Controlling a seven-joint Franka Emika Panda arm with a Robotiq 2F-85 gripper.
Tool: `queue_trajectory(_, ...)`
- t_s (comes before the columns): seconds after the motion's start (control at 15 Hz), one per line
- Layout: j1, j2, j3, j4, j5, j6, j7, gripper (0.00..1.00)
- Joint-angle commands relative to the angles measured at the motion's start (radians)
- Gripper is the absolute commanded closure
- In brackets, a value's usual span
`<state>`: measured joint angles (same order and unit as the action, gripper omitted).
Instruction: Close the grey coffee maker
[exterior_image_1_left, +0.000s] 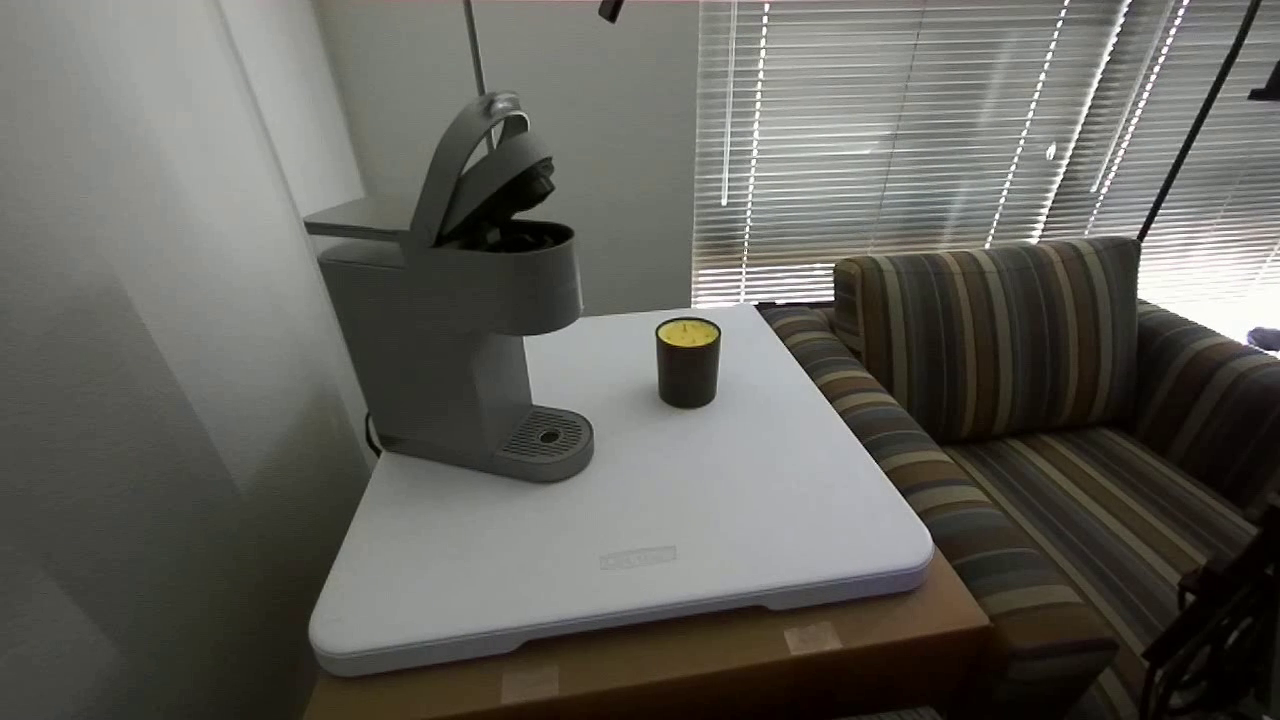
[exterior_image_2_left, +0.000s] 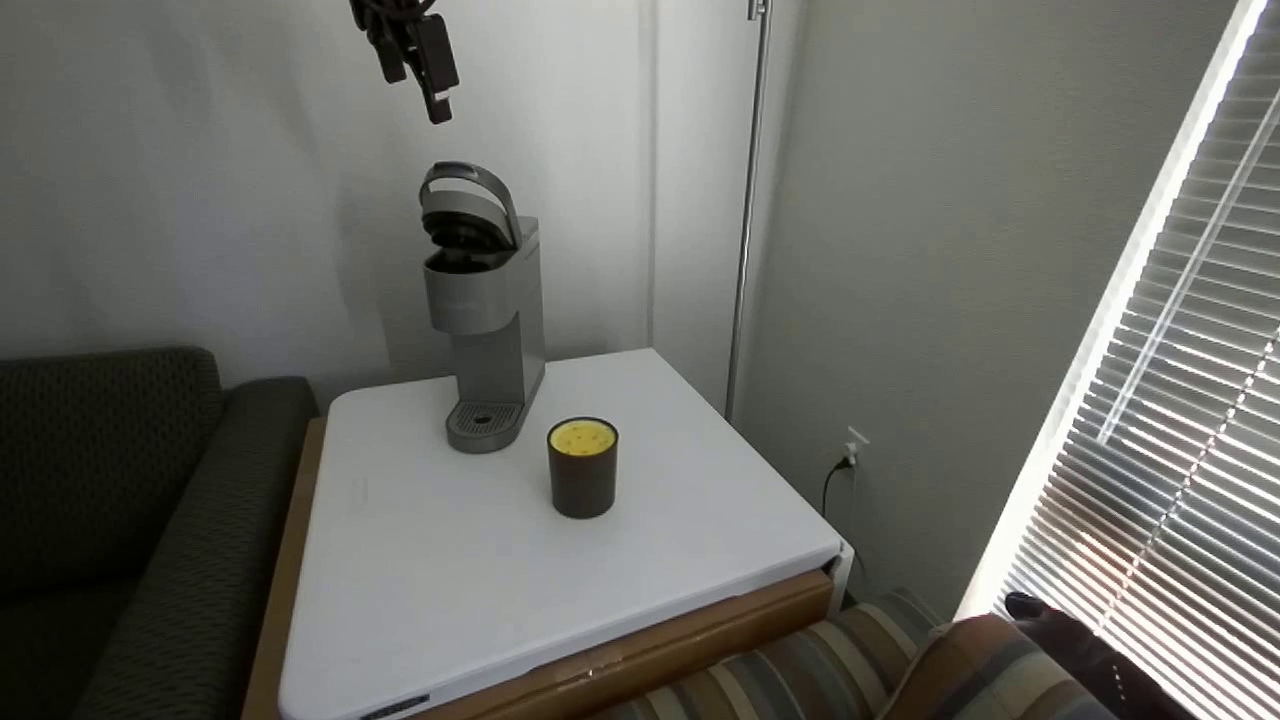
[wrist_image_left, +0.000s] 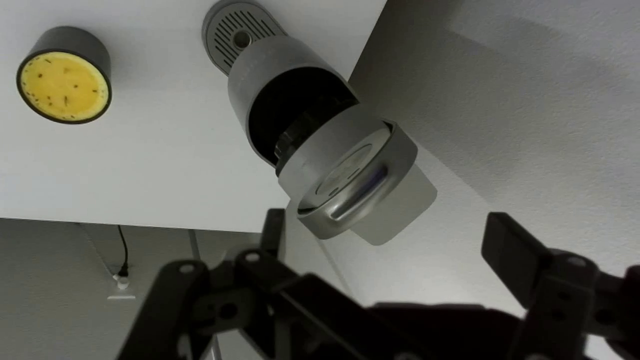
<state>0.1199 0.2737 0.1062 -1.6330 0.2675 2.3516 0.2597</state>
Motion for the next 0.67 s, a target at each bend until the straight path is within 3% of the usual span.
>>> queue_trajectory(0.0, 0.002, 0.001, -0.002, 0.0, -0.002, -0.018, 0.016, 0.0)
queue_trajectory(0.27, 0.019, 0.04, -0.014, 0.055, -0.036, -0.066, 0.127, 0.0)
queue_trajectory(0.6, 0.04, 0.123, -0.007, 0.165, -0.046, -0.128, 0.165, 0.0)
